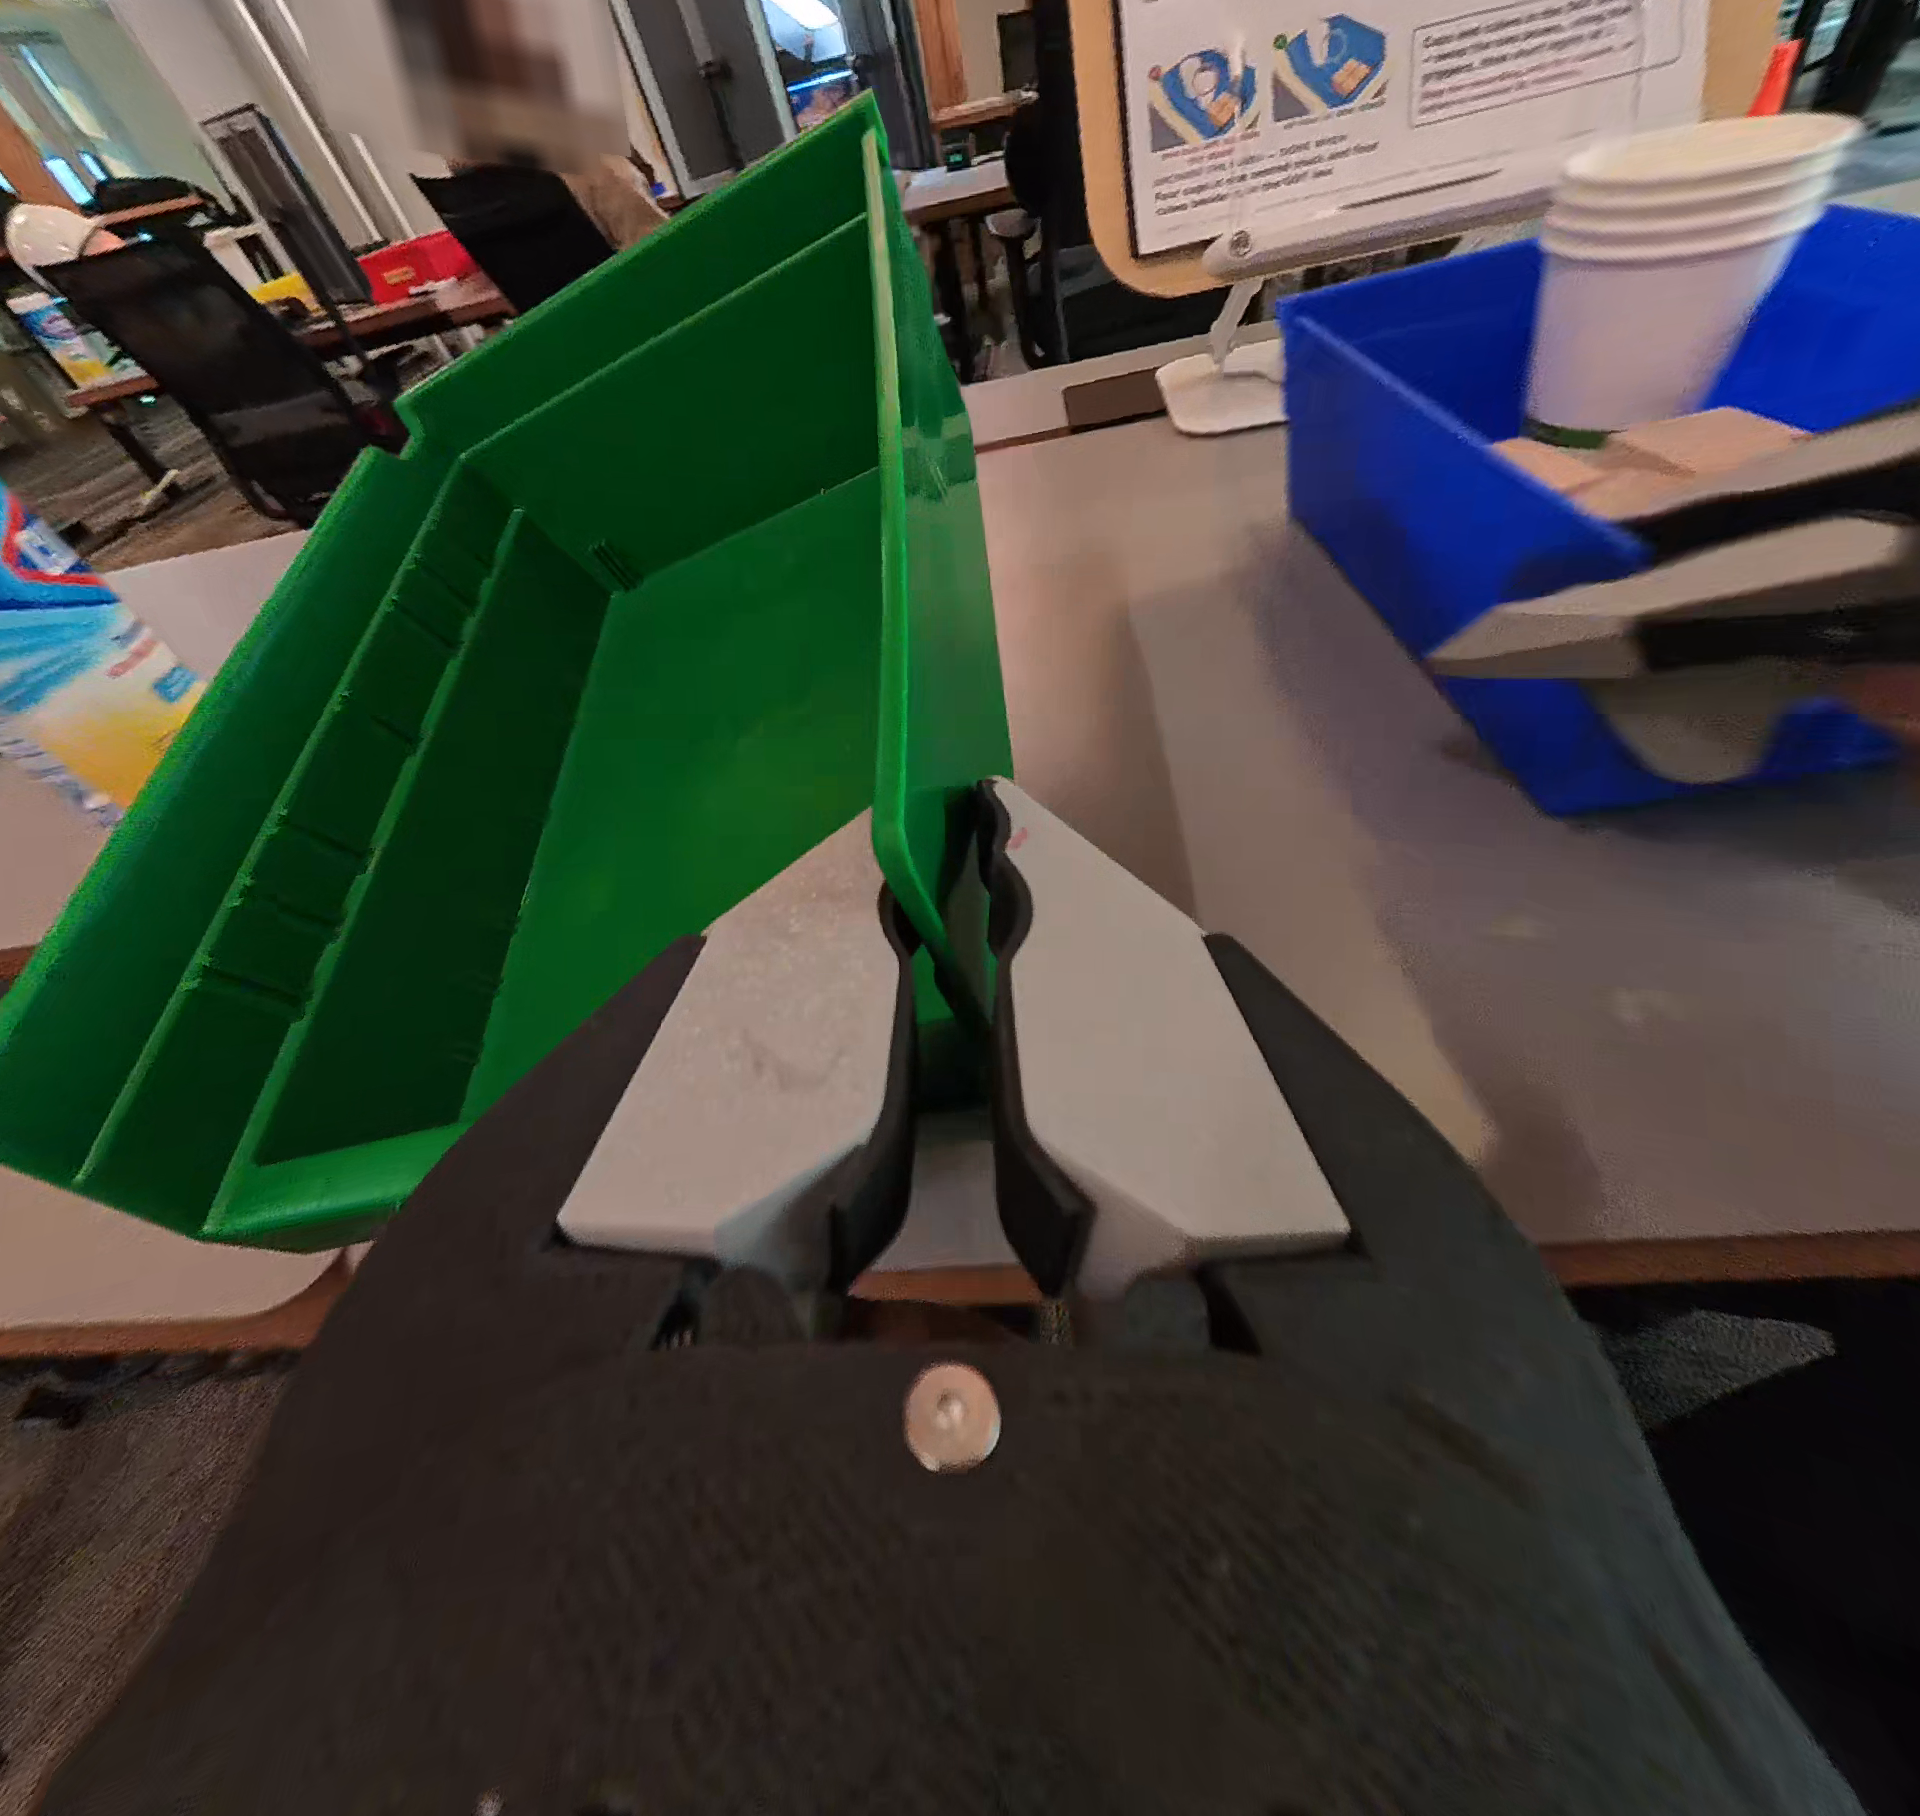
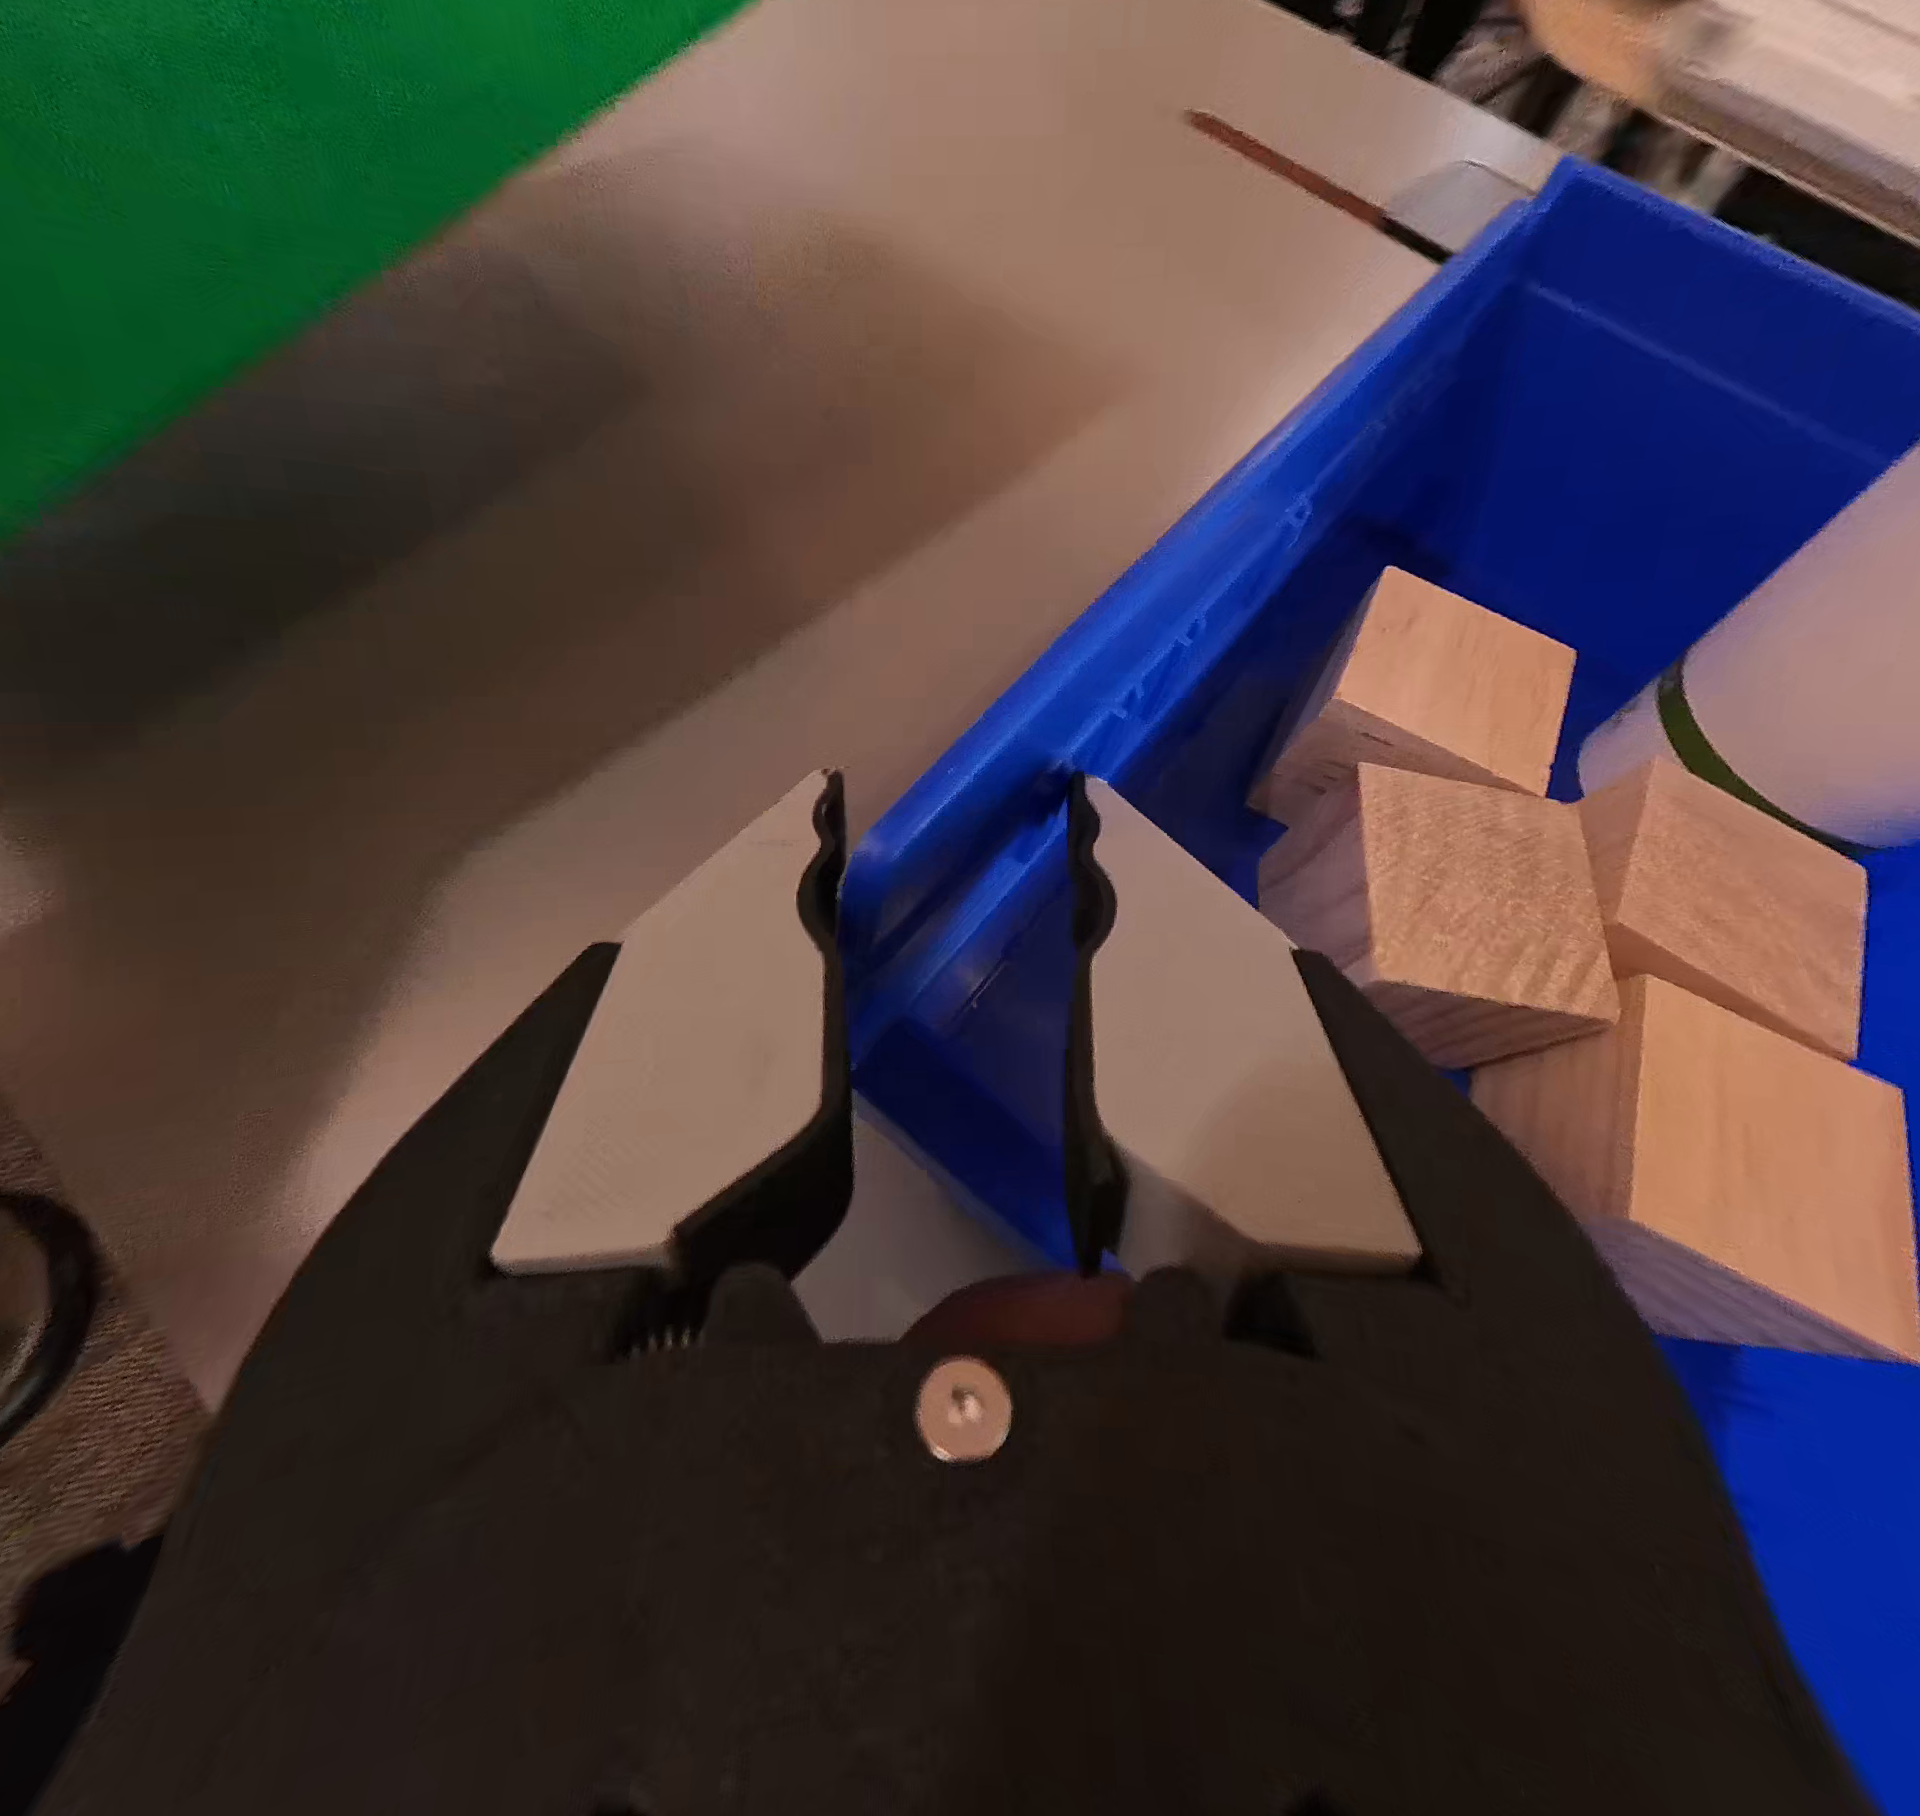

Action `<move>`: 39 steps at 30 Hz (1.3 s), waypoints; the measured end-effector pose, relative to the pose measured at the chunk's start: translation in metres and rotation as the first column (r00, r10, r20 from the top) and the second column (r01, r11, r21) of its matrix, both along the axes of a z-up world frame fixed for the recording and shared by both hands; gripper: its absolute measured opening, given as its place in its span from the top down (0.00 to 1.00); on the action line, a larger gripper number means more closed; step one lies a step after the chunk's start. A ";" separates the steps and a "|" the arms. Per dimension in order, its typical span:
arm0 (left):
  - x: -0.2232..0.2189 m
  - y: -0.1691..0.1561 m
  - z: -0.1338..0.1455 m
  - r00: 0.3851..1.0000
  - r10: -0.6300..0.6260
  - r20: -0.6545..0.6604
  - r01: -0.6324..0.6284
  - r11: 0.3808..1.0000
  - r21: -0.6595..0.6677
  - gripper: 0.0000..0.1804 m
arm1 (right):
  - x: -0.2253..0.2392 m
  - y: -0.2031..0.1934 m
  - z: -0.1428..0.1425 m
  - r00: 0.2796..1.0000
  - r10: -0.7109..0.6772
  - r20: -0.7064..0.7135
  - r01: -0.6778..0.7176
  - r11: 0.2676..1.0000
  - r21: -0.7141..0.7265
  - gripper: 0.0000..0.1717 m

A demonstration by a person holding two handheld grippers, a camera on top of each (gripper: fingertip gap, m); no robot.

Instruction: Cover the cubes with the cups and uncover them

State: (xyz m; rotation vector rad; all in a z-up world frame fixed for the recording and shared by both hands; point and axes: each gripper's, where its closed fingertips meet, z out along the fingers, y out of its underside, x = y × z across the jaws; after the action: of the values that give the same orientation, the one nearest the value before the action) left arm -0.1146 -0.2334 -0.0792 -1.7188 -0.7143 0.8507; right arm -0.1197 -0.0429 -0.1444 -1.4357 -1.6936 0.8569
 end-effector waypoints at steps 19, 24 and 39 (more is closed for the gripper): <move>0.103 0.017 0.081 0.956 -0.192 -0.222 0.193 0.981 -0.019 0.97 | 0.126 0.085 0.081 0.942 0.150 -0.299 -0.135 0.988 0.070 0.66; 0.180 0.138 0.102 0.820 -0.505 -0.270 0.495 0.862 -0.109 0.97 | 0.212 0.207 0.070 0.956 -0.038 -0.290 0.065 0.994 0.085 0.66; 0.279 0.407 -0.052 0.618 -0.774 0.138 0.784 0.620 -0.029 0.83 | 0.304 0.272 0.039 0.951 -0.209 -0.227 0.202 0.978 -0.056 0.64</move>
State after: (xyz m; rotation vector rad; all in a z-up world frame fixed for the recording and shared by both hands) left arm 0.1646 0.1736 -0.1309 -1.9121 0.0689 0.1542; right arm 0.1839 0.2290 -0.1050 -1.4424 -1.3369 0.9001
